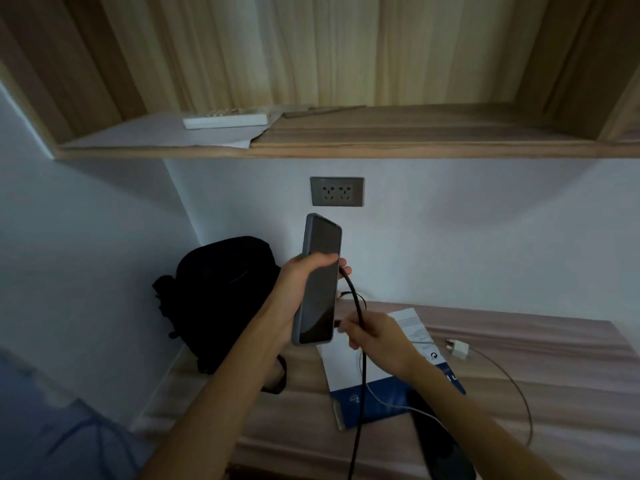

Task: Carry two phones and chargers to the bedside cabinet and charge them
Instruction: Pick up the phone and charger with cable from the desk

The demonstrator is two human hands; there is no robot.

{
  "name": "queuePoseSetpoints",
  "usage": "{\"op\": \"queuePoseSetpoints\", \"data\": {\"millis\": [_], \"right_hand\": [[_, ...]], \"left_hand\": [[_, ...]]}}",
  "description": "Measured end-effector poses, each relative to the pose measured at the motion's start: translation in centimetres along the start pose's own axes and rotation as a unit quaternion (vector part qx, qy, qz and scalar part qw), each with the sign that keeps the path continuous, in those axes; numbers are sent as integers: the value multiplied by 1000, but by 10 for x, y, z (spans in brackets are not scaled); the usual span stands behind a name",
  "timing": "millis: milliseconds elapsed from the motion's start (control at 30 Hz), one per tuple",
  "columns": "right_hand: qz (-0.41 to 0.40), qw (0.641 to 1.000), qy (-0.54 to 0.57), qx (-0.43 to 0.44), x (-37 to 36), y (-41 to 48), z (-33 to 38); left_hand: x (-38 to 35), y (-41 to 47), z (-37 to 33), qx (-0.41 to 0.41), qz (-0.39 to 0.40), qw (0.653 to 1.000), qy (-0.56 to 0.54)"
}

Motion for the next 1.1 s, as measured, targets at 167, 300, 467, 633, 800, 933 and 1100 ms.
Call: {"op": "queuePoseSetpoints", "data": {"millis": [167,300,467,633,800,933,1100], "right_hand": [[-43,998,20,-52,-12,0,-28],[-27,998,57,-25,-16,18,-11],[-54,998,43,-2,-8,39,17],[-70,994,77,-21,-7,45,13],[-88,994,59,-9,-6,40,7],[-94,992,82,-21,-5,26,-5],[-50,991,83,-87,-13,9,-48]], "left_hand": [[-1,-8,-21,-2,36,999,-26],[-10,-16,-27,34,90,994,-42],[-20,-21,-26,16,122,991,-52],[-29,-35,-24,10,156,986,-61],[-35,-35,-48,-37,149,988,-28],[-35,-35,-62,-57,140,988,-37],[-28,-33,-74,-64,122,989,-51]]}}
Point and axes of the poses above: each hand's wrist, its own y-axis towards the middle knuckle, its own x-axis out of the back of the hand, z = x × y, the point moved 5 cm from there along y, towards the middle knuckle, and after that the axes turned 5 degrees about z, right-handed, at the moved point
